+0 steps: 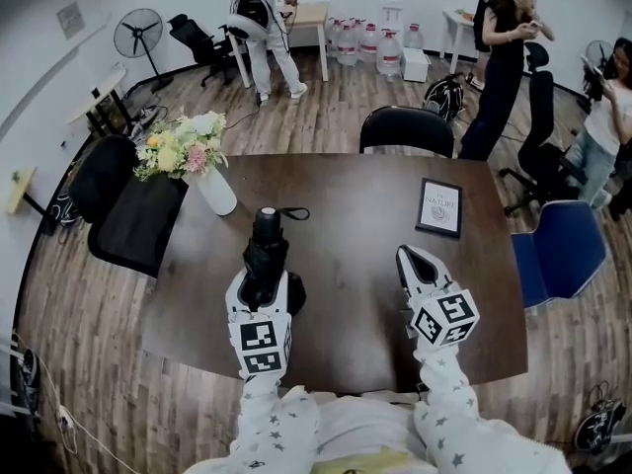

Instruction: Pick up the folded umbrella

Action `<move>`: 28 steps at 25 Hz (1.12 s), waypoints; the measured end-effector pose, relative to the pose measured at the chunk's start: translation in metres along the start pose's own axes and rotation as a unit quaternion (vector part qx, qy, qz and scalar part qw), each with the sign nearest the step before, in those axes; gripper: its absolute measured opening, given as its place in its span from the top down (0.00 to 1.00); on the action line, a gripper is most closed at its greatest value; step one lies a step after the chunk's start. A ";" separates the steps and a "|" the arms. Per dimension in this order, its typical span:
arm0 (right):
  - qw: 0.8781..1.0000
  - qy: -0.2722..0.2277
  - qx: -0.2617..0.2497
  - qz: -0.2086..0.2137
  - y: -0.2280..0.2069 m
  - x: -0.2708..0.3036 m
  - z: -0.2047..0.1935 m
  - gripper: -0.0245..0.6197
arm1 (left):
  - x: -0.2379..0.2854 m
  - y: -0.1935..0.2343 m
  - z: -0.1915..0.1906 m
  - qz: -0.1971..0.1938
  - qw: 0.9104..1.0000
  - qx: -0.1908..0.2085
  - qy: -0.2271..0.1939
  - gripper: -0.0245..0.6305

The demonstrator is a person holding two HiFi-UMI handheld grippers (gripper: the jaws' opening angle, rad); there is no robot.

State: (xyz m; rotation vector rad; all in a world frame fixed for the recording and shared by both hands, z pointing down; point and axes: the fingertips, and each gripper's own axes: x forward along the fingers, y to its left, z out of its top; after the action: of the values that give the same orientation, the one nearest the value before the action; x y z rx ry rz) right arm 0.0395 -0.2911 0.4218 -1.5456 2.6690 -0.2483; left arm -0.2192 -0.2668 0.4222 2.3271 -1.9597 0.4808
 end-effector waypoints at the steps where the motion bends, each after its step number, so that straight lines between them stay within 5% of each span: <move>1: 1.000 -0.003 -0.001 -0.002 -0.002 -0.001 0.002 0.93 | -0.002 0.002 0.004 0.002 1.000 -0.002 -0.010 0.58; 18: 0.999 -0.024 -0.005 -0.042 -0.031 -0.023 0.016 0.93 | -0.030 0.027 0.043 0.032 0.995 -0.027 -0.091 0.57; 28: 0.998 -0.029 -0.024 -0.039 -0.017 -0.024 0.025 0.93 | -0.042 0.040 0.050 0.039 0.994 -0.029 -0.100 0.57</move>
State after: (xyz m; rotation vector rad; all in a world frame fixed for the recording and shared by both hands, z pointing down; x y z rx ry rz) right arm 0.0694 -0.2819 0.3990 -1.6476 2.5919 -0.1395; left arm -0.2538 -0.2467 0.3568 2.3513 -2.1258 0.1966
